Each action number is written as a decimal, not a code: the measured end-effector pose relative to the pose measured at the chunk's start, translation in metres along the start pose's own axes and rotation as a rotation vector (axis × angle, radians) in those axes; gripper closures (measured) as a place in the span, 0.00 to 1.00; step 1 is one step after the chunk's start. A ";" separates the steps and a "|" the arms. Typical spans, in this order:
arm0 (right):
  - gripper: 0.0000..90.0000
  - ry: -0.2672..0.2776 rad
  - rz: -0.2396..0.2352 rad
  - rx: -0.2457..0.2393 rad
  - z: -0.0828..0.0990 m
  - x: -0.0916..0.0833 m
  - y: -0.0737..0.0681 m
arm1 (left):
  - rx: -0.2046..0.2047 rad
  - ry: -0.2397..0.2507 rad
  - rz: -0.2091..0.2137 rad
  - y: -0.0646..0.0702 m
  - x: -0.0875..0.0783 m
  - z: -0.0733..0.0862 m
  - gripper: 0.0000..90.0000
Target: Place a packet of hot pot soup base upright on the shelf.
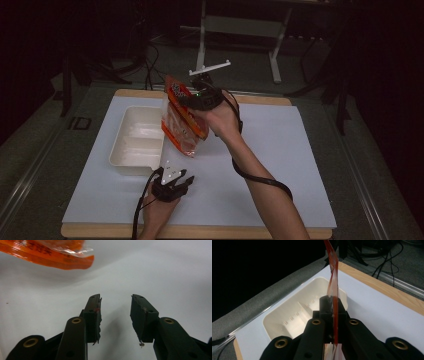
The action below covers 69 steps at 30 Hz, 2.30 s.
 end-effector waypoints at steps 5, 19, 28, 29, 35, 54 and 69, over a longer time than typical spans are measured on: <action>1.00 0.005 -0.007 -0.003 -0.006 0.003 -0.001 | -0.002 0.001 -0.002 0.000 0.000 0.000 0.67; 1.00 0.013 -0.006 -0.008 -0.023 0.011 -0.003 | -0.019 0.009 0.014 0.000 0.000 0.000 0.67; 1.00 0.014 -0.001 -0.018 -0.034 0.018 -0.006 | -0.023 0.004 0.022 -0.001 -0.001 0.000 0.67; 1.00 0.017 0.000 -0.023 -0.035 0.018 -0.006 | -0.022 0.002 0.024 -0.001 -0.001 0.000 0.67; 1.00 0.031 0.009 -0.040 -0.042 0.020 -0.011 | -0.022 0.002 0.021 -0.001 -0.001 0.000 0.66; 1.00 0.081 -0.015 -0.018 -0.055 0.048 -0.013 | -0.040 0.015 0.025 -0.001 -0.002 0.000 0.66; 1.00 0.097 -0.036 -0.037 -0.064 0.079 -0.020 | -0.041 0.018 0.023 -0.001 -0.002 0.000 0.66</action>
Point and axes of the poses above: each handheld gripper's, and its own axes: x roughly forward along the jaws, z roughly out of its underside, y roughly to its right, the point moved 6 cm from there along x, roughly forward along the jaws, and after that the axes turned 10 degrees about -z, right-handed, at the moved point
